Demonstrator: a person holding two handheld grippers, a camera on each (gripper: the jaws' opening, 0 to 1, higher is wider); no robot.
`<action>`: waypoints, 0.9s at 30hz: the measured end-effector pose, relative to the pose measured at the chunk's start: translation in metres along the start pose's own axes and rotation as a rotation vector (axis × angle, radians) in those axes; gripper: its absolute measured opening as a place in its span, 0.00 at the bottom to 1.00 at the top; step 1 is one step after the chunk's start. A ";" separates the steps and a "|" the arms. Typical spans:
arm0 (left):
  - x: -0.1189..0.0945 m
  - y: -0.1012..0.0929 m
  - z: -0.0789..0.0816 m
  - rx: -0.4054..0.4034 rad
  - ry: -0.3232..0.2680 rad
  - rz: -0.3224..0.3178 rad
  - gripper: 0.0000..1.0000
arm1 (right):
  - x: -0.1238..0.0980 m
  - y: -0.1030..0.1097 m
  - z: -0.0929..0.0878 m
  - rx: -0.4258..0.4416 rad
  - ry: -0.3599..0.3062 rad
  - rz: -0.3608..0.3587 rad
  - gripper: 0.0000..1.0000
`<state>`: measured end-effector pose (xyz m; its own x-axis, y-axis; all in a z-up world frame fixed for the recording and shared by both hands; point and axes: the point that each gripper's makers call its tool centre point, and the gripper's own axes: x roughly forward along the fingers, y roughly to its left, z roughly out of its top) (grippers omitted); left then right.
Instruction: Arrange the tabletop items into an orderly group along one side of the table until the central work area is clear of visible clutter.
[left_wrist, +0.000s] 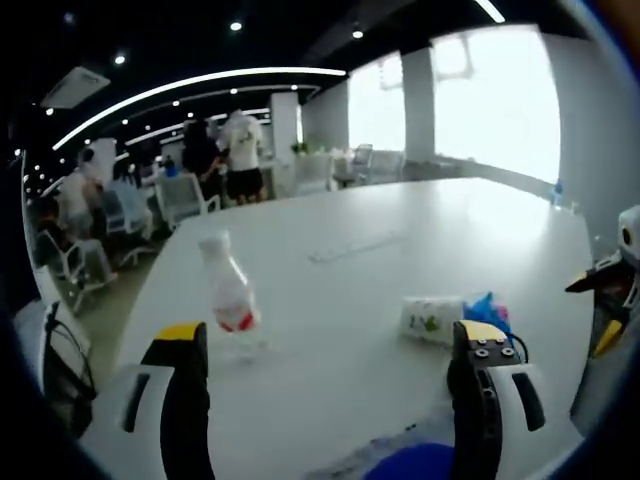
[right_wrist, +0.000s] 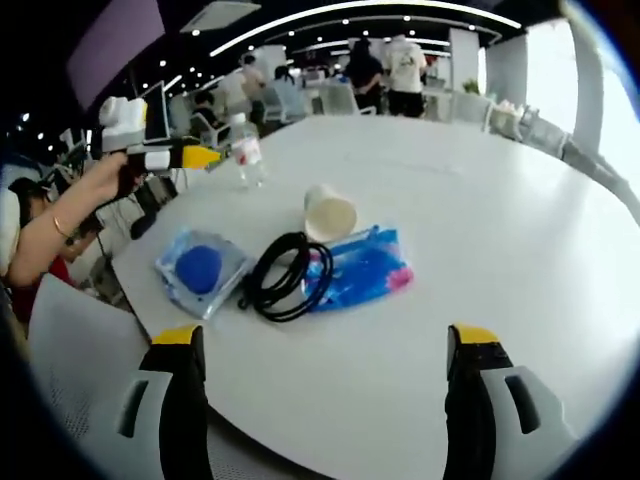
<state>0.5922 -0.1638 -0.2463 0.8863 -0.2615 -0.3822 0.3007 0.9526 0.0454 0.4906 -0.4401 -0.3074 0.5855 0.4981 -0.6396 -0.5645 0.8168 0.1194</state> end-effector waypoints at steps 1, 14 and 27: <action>-0.003 -0.004 0.000 0.001 -0.002 -0.014 0.99 | 0.000 -0.001 0.004 0.002 -0.008 0.000 0.99; -0.035 -0.034 0.005 0.026 0.012 -0.111 0.99 | 0.013 0.000 0.039 -0.112 -0.015 0.033 0.99; -0.057 -0.044 0.005 0.073 0.012 -0.128 0.99 | 0.044 0.009 0.068 -0.076 -0.053 0.134 0.99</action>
<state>0.5304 -0.1914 -0.2214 0.8349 -0.3775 -0.4006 0.4361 0.8977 0.0627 0.5502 -0.3909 -0.2828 0.5306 0.6172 -0.5810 -0.6809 0.7186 0.1416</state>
